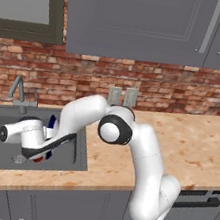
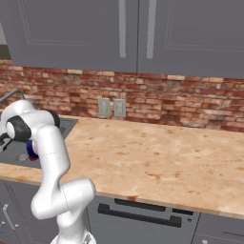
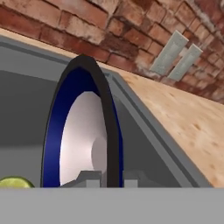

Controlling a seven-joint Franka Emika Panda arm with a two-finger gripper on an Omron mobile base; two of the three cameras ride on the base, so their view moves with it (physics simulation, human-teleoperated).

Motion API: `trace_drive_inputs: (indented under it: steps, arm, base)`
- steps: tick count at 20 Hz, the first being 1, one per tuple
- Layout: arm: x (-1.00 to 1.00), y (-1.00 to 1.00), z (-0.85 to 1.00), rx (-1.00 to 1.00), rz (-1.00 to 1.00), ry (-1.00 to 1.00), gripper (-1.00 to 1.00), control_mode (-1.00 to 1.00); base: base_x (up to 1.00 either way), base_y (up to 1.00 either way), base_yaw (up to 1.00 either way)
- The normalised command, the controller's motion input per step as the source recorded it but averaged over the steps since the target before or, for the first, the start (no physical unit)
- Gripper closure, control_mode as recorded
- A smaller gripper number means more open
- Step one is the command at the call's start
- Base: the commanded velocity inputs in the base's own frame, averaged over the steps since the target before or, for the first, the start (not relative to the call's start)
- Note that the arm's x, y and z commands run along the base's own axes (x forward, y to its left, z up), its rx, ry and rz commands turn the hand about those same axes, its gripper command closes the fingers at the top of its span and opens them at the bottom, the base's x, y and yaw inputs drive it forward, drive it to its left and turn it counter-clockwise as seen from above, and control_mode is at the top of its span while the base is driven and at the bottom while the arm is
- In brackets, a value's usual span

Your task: Dump the lemon wedge and apple from the bowl so the bowl can be washed. Place the bowl in the sink after clearing the leftovers.

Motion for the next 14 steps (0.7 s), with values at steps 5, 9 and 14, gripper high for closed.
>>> trace_drive_inputs:
  steps: [5, 9, 14]
  arm:
    - [0.0, -0.09, 0.04, -0.07, 0.0, 0.0, 1.0, -1.0]
    - [0.0, 0.09, 0.17, 0.02, 0.0, 0.0, 1.0, -1.0]
    - [0.0, 0.08, 0.31, 0.13, 0.02, -0.01, 1.0, -1.0]
  base:
    - [0.0, 0.0, 0.0]
    - [0.0, 0.0, 0.0]
    - [0.0, 0.0, 0.0]
